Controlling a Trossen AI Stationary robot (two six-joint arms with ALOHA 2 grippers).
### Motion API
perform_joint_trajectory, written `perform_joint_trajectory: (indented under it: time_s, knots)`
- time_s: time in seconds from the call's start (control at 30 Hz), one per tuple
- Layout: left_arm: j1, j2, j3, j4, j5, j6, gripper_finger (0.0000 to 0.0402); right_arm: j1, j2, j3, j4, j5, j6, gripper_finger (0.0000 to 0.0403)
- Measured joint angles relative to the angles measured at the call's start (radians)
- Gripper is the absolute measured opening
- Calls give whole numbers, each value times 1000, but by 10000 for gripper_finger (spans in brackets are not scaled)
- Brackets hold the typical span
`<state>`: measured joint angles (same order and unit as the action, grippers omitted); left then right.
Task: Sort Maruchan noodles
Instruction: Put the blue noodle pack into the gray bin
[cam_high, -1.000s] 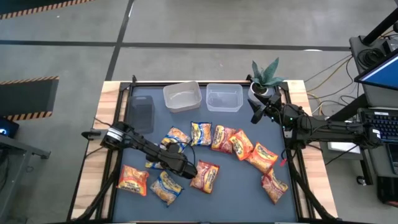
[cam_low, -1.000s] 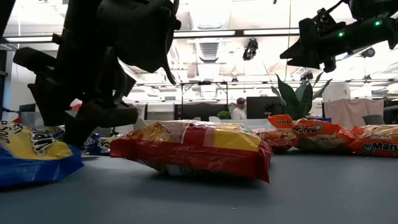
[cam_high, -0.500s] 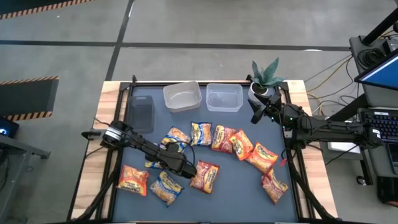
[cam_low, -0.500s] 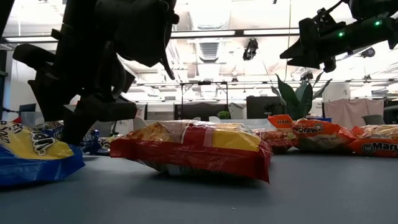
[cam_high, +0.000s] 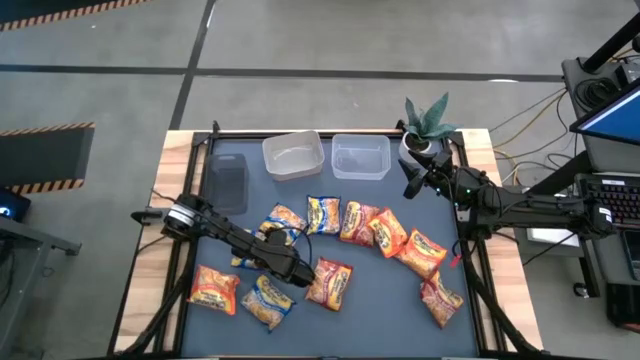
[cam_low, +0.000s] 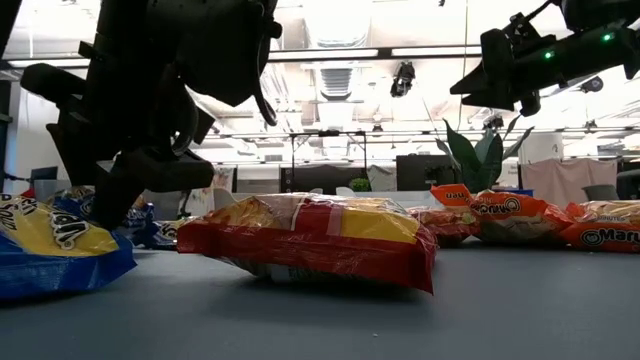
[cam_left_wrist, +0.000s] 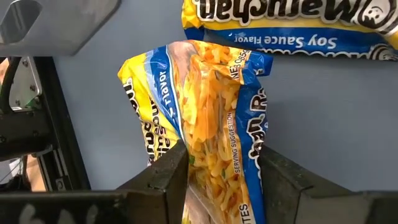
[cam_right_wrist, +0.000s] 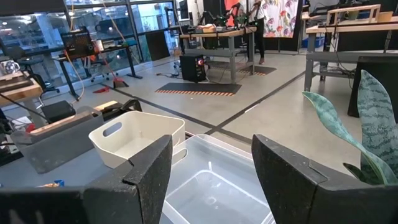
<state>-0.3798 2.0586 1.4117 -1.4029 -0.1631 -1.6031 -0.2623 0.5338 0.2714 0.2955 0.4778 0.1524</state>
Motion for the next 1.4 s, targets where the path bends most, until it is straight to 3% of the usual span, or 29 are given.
perform_joint_trajectory:
  time_s: [1.03,1.4]
  knots:
    - [-1,-19,84,-109,4,40,104,0,0,0,0,1,-8,210]
    - [-2,-64,218,-167,-155,61,104,0,0,0,0,2,-8,210]
